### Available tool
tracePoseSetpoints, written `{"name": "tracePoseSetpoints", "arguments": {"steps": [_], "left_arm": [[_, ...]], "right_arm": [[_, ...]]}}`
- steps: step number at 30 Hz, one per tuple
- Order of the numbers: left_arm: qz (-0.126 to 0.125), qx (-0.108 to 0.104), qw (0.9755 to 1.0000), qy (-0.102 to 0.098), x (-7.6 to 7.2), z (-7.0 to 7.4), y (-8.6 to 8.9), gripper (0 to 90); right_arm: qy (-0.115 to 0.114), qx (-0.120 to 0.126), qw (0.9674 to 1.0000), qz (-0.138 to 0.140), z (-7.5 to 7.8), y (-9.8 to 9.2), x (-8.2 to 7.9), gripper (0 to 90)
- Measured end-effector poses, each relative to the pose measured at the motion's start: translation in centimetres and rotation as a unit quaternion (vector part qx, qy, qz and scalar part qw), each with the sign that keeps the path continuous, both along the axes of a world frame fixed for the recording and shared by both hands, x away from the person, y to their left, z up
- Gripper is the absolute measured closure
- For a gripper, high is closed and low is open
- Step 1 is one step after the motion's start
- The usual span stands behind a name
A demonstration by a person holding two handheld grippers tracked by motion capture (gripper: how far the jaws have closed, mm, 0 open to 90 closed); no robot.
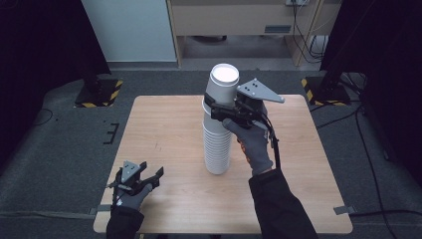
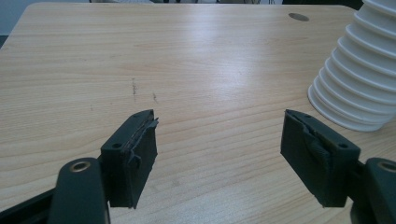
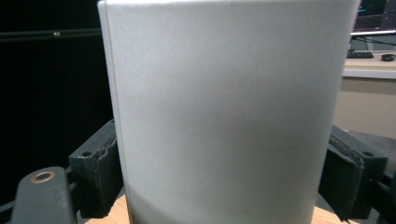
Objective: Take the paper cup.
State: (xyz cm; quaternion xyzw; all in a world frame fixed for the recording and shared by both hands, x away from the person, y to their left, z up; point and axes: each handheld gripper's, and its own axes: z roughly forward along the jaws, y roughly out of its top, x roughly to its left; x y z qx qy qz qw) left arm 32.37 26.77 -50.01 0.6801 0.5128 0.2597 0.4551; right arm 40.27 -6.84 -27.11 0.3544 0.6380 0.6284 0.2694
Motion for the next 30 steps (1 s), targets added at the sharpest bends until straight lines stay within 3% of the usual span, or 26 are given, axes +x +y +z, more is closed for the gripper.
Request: {"name": "tracePoseSetpoints", "arguments": {"steps": [7, 22, 30], "left_arm": [[0.000, -0.002, 1.0000, -0.001, 0.0, 0.0, -0.1, 25.8], [-0.008, -0.004, 0.9999, -0.005, 0.0, 0.1, -0.1, 25.6], [-0.013, 0.005, 0.9999, -0.004, -0.1, 0.1, -0.2, 28.1]], "right_arm": [[-0.007, 0.028, 0.9996, 0.003, 0.8, -0.6, -0.3, 15.3], [-0.023, 0.050, 0.9985, 0.006, 2.3, -1.7, -0.9, 15.4], [-0.026, 0.058, 0.9980, -0.001, 2.7, -3.5, -1.7, 15.3]]}}
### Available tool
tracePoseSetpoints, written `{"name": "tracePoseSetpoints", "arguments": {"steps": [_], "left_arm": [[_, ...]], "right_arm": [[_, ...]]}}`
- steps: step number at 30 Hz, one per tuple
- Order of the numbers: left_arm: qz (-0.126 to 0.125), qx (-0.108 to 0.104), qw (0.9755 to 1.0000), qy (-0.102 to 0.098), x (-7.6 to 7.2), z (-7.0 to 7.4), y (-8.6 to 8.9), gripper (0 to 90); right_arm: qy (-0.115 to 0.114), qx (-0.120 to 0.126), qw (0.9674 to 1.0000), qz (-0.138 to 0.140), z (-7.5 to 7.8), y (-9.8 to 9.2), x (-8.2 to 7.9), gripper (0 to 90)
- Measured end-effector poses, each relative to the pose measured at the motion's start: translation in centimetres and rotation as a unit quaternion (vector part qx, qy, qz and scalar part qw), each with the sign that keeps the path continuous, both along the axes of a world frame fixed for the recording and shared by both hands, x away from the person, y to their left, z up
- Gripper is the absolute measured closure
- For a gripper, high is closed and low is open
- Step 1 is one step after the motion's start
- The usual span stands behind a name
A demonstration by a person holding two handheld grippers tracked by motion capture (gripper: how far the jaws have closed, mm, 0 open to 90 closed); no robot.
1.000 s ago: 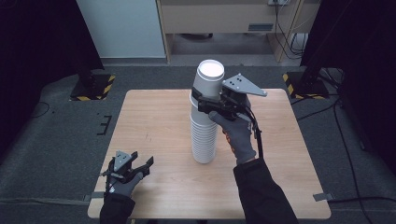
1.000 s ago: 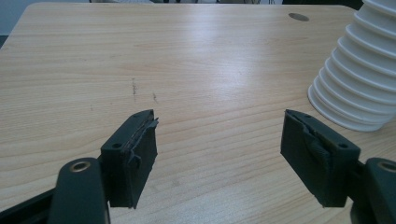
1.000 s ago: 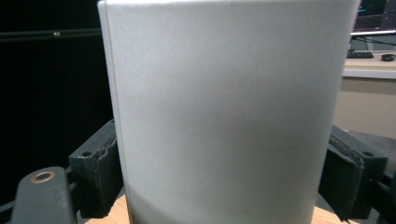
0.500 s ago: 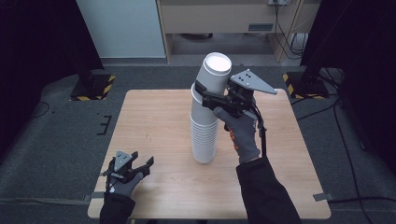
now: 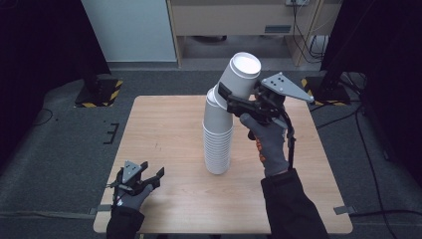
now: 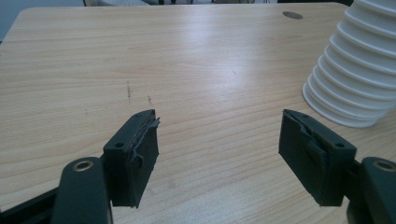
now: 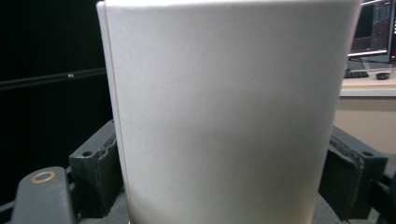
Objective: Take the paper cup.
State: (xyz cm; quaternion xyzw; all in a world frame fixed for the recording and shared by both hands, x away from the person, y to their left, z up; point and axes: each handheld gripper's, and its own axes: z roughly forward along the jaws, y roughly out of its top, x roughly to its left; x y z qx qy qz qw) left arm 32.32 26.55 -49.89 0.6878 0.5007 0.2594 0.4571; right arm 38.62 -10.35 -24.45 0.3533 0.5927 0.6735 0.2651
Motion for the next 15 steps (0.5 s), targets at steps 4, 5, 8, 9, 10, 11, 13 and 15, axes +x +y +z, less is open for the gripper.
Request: {"name": "tracePoseSetpoints", "arguments": {"steps": [4, 5, 8, 9, 10, 11, 13, 15], "left_arm": [[0.002, 0.005, 1.0000, 0.002, 0.0, 0.0, -0.1, 28.7], [0.001, 0.012, 0.9999, 0.003, 0.0, 0.0, -0.1, 28.8], [0.000, 0.011, 0.9999, 0.003, 0.0, 0.0, -0.1, 28.9], [0.000, 0.010, 0.9999, 0.003, 0.0, -0.1, -0.1, 29.1], [0.002, 0.014, 0.9999, 0.002, 0.0, -0.1, -0.1, 30.2], [0.001, 0.016, 0.9999, 0.002, 0.1, -0.1, -0.2, 30.6], [0.004, 0.018, 0.9998, 0.001, 0.1, -0.1, -0.2, 31.1], [0.007, 0.017, 0.9998, -0.001, 0.0, -0.1, -0.2, 32.3]], "right_arm": [[0.001, 0.007, 1.0000, -0.005, 0.0, -1.5, -0.5, 15.3], [0.003, 0.009, 0.9999, -0.007, 0.0, -1.9, -0.7, 15.3], [0.004, 0.015, 0.9998, -0.010, 0.0, -3.0, -1.1, 15.3], [0.003, 0.018, 0.9998, -0.011, -0.1, -3.4, -1.3, 15.3], [0.004, 0.019, 0.9997, -0.013, -0.4, -4.0, -1.7, 15.3], [0.005, 0.019, 0.9997, -0.015, -0.5, -4.3, -1.8, 15.3], [0.007, 0.018, 0.9997, -0.015, -0.7, -4.7, -2.0, 15.3], [0.008, 0.019, 0.9996, -0.018, -1.0, -5.3, -2.2, 15.3]]}}
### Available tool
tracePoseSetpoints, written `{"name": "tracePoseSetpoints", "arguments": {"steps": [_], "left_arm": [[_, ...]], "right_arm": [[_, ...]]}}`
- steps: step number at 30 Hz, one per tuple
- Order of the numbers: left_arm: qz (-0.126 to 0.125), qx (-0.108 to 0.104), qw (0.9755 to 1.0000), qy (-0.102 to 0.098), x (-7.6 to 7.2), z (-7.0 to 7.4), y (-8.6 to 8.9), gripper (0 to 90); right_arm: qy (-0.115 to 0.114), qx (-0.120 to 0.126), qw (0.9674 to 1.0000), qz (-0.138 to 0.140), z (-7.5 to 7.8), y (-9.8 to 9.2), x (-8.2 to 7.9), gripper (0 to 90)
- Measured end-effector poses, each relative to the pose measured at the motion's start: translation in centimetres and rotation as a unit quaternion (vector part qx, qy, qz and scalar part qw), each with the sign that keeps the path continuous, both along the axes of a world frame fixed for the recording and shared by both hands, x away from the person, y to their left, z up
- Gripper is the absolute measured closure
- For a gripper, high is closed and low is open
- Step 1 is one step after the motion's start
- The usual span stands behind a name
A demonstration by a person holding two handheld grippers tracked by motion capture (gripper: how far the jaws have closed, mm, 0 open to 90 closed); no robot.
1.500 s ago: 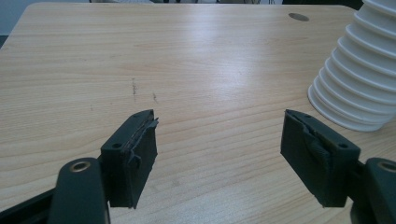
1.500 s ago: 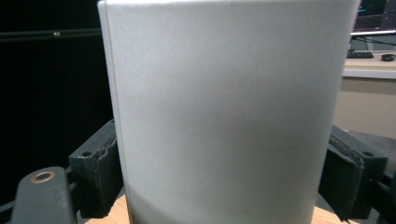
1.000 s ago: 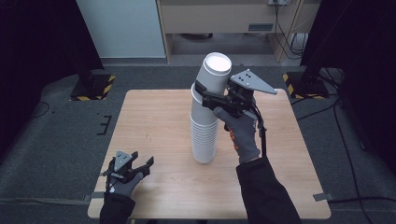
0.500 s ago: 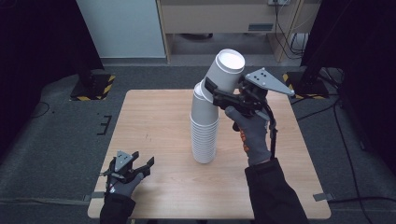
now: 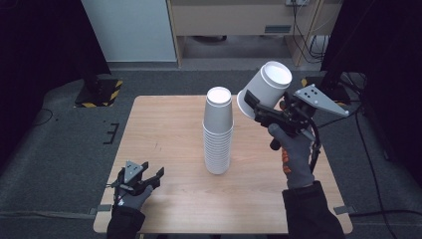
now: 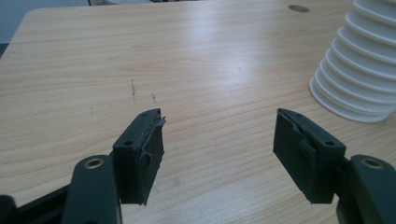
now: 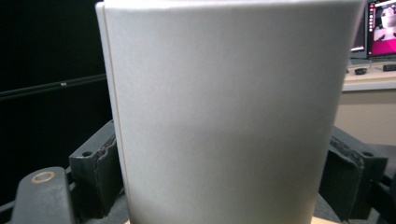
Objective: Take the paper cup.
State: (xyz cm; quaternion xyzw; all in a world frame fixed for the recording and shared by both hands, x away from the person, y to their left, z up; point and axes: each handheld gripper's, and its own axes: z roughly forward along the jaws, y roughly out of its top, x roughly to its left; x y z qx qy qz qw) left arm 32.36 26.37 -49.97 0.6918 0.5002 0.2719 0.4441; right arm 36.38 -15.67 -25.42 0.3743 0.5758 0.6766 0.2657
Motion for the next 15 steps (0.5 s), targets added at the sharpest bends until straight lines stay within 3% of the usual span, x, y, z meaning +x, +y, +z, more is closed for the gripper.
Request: {"name": "tracePoseSetpoints", "arguments": {"steps": [15], "left_arm": [[0.010, 0.006, 0.9999, -0.006, -0.1, 0.0, -0.4, 33.2]], "right_arm": [[0.034, 0.004, 0.9993, -0.016, -3.6, -3.9, -1.6, 15.2]]}}
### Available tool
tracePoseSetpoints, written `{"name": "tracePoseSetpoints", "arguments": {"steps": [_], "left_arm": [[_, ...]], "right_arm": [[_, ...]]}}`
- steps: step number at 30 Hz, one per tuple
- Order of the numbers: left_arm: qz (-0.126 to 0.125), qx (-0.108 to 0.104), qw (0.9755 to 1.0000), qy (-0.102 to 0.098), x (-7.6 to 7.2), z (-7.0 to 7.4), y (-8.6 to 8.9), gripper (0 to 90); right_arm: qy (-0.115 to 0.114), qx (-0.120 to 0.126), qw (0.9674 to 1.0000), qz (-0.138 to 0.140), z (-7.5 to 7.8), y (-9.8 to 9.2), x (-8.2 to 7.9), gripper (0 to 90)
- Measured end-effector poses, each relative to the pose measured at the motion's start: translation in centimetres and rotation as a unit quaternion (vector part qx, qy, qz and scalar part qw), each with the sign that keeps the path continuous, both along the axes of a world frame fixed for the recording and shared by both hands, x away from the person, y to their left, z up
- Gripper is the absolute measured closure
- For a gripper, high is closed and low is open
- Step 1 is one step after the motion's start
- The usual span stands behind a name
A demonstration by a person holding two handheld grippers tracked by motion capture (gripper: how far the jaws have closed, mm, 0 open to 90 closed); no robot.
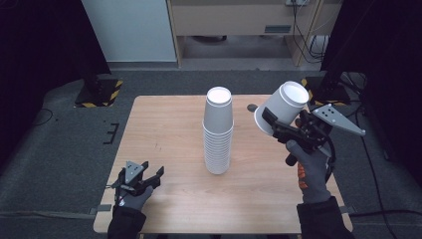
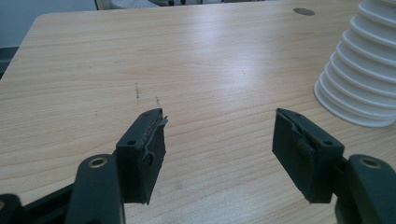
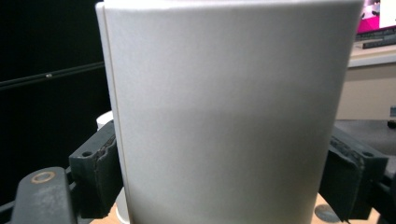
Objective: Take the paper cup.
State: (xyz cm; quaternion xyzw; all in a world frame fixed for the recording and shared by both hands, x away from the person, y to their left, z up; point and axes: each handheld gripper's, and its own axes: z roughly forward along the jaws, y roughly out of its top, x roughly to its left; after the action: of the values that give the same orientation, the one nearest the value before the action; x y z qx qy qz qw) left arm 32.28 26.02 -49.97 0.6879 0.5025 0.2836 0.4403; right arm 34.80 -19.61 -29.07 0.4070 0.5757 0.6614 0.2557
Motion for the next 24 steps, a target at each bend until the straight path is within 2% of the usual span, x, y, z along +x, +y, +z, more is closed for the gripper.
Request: {"name": "tracePoseSetpoints", "arguments": {"steps": [5, 14, 24], "left_arm": [[0.001, -0.001, 1.0000, -0.001, -0.1, 0.0, -0.1, 33.3], [-0.010, -0.002, 0.9999, 0.001, -0.1, 0.1, -0.7, 33.3], [-0.013, -0.003, 0.9999, -0.002, -0.2, 0.2, -1.0, 32.7]], "right_arm": [[0.012, 0.008, 0.9999, -0.002, -1.3, -1.1, -0.7, 15.2], [0.024, 0.005, 0.9997, 0.002, -3.3, -1.6, -1.6, 15.2], [0.051, 0.008, 0.9987, 0.002, -6.2, -2.6, -1.9, 15.2]]}}
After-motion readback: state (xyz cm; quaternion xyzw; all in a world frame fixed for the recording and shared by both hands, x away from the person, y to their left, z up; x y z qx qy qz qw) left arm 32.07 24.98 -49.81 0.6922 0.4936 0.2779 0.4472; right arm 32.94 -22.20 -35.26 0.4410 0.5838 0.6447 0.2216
